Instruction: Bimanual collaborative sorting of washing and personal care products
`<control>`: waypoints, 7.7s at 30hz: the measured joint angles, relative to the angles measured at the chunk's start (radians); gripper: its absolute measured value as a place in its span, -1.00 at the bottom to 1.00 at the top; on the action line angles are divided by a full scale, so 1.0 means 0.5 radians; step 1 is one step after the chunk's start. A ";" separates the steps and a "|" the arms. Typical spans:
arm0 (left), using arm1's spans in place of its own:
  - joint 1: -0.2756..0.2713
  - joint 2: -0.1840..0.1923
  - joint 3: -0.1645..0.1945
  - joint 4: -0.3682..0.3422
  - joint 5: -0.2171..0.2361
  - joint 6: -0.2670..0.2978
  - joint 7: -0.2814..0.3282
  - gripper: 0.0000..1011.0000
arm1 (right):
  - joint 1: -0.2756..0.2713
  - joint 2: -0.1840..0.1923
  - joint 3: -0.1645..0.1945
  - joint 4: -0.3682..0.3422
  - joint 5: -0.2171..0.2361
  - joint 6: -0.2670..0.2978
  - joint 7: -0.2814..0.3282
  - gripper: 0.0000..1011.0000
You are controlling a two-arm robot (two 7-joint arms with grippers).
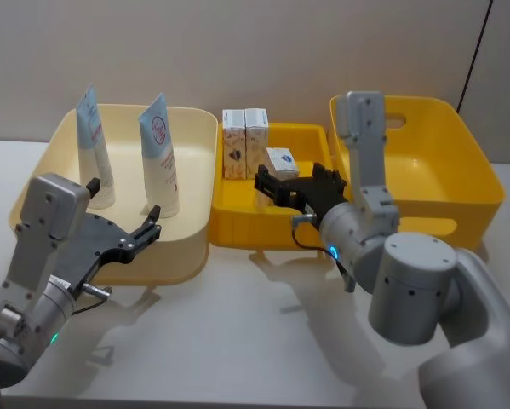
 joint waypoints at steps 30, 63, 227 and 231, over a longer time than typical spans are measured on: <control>0.000 0.000 0.000 0.000 0.000 0.000 0.000 0.98 | 0.290 -0.158 0.032 0.387 -0.071 0.137 -0.098 0.99; 0.000 0.000 0.000 0.000 0.000 0.000 0.000 0.98 | 0.383 -0.239 0.084 0.586 -0.066 0.162 -0.119 -0.09; -0.556 -0.251 -0.044 0.505 -0.218 0.266 -0.351 0.98 | 0.343 0.005 0.390 0.104 -0.356 0.045 -0.082 0.98; -0.608 -0.276 -0.043 0.585 -0.221 0.269 -0.379 0.98 | 0.343 0.005 0.390 0.104 -0.356 0.045 -0.082 0.98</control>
